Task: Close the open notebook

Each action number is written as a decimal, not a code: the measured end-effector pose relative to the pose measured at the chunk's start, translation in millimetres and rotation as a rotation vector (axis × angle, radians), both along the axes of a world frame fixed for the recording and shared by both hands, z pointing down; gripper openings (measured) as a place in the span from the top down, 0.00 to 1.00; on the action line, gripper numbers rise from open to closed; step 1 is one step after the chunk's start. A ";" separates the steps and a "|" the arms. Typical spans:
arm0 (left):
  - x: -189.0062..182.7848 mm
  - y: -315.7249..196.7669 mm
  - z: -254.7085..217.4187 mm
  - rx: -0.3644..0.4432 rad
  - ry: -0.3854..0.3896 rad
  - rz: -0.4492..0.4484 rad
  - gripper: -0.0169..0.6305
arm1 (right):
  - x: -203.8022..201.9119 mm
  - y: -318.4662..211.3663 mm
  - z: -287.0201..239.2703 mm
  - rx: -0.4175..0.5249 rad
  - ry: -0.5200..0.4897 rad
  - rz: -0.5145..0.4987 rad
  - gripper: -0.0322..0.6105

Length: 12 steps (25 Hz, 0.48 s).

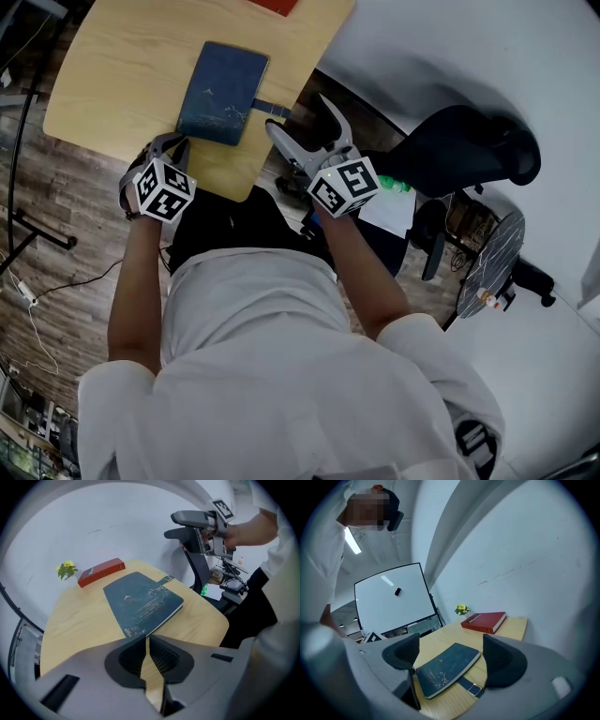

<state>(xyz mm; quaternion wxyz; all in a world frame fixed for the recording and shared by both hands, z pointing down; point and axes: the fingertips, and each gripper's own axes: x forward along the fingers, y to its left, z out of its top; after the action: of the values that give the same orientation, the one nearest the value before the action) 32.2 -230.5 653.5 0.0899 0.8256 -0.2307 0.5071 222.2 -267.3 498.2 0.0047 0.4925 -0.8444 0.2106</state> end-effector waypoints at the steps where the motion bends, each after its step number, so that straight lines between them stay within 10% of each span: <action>1: 1.5 1.1 -3.6 -0.010 0.022 -0.007 0.93 | 0.1 -0.4 -0.6 0.005 -0.001 -0.001 0.28; 12: 1.4 -28.0 -137.4 0.051 0.732 -0.351 0.92 | 6.4 -3.4 -50.3 0.154 0.011 -0.021 0.28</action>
<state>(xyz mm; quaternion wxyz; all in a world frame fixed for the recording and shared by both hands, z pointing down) 33.6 -258.5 516.1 0.2309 0.9017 -0.3332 0.1507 228.6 -270.7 447.9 -0.0264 0.4835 -0.8634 0.1421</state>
